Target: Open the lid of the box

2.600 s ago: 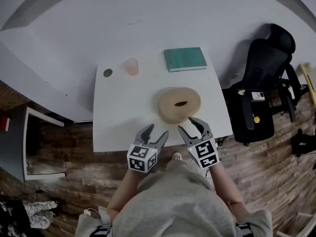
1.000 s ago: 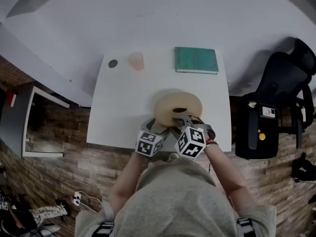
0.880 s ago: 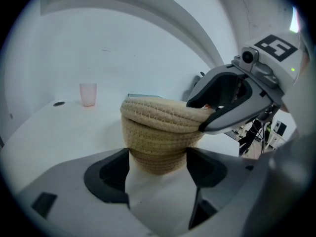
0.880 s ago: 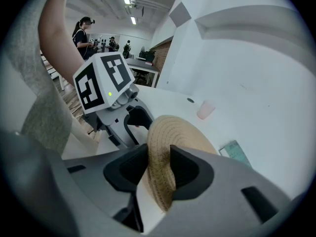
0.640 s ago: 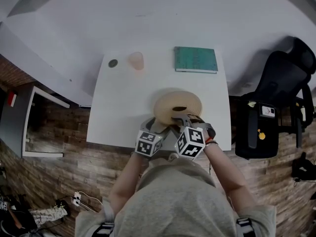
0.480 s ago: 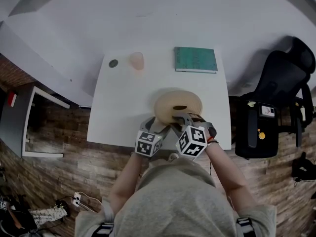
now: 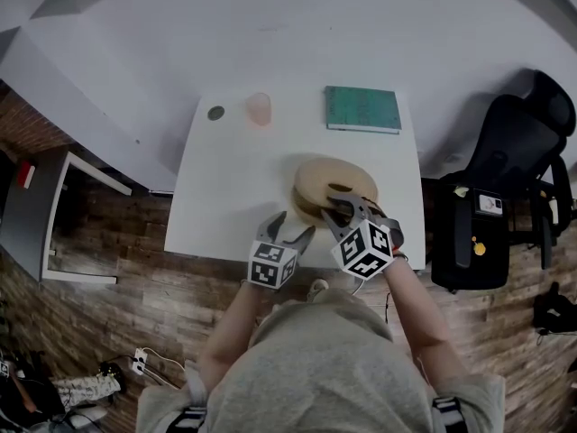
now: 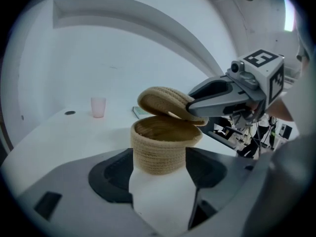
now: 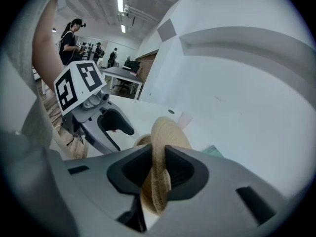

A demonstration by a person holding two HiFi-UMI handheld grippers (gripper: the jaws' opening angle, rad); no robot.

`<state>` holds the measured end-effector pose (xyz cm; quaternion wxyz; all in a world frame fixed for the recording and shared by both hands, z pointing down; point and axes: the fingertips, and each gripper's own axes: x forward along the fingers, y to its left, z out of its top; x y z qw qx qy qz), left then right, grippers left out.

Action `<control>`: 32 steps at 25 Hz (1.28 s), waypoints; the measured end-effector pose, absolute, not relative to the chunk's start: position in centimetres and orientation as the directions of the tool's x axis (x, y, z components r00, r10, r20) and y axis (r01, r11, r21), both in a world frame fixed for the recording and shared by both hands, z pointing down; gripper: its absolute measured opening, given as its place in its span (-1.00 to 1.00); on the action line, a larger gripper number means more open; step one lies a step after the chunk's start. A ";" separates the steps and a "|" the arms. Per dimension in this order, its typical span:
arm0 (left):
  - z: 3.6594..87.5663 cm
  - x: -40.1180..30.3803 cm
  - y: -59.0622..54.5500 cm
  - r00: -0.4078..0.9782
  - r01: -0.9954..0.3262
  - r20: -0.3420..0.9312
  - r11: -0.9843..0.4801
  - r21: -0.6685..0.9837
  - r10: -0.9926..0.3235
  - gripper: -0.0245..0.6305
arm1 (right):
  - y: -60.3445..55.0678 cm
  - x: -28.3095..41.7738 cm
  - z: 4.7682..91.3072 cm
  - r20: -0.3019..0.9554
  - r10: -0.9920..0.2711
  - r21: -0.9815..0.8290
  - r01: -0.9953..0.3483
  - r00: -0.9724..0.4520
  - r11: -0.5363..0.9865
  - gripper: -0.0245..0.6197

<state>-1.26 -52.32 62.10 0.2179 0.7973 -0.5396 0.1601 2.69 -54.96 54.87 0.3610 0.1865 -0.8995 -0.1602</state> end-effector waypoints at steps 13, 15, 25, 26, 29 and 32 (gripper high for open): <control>58.6 -1.8 -50.0 0.335 -0.942 0.415 -0.289 0.171 -0.846 -0.42 | -56.6 8.0 48.8 0.355 -0.681 0.222 -0.649 -0.641 0.727 -0.68; 58.3 -1.8 -49.3 0.333 -0.943 0.409 -0.290 0.165 -0.850 -0.49 | -56.4 9.3 48.2 0.331 -0.710 0.170 -0.700 -0.622 0.693 -0.68; 56.0 -2.5 -45.2 0.301 -0.953 0.368 -0.272 0.131 -0.880 -0.83 | -52.3 14.0 46.2 0.220 -0.789 -0.100 -0.818 -0.574 0.567 -0.68; 55.7 -2.5 -44.6 0.304 -0.952 0.362 -0.276 0.130 -0.881 -0.84 | -51.6 14.3 46.1 0.212 -0.797 -0.109 -0.824 -0.566 0.556 -0.68; 55.0 -2.3 -42.7 0.314 -0.949 0.346 -0.286 0.129 -0.884 -0.85 | -49.2 14.9 45.8 0.194 -0.812 -0.133 -0.835 -0.551 0.535 -0.68; 54.4 -2.0 -40.7 0.326 -0.945 0.330 -0.297 0.136 -0.886 -0.87 | -46.5 15.5 45.3 0.177 -0.821 -0.157 -0.839 -0.542 0.521 -0.68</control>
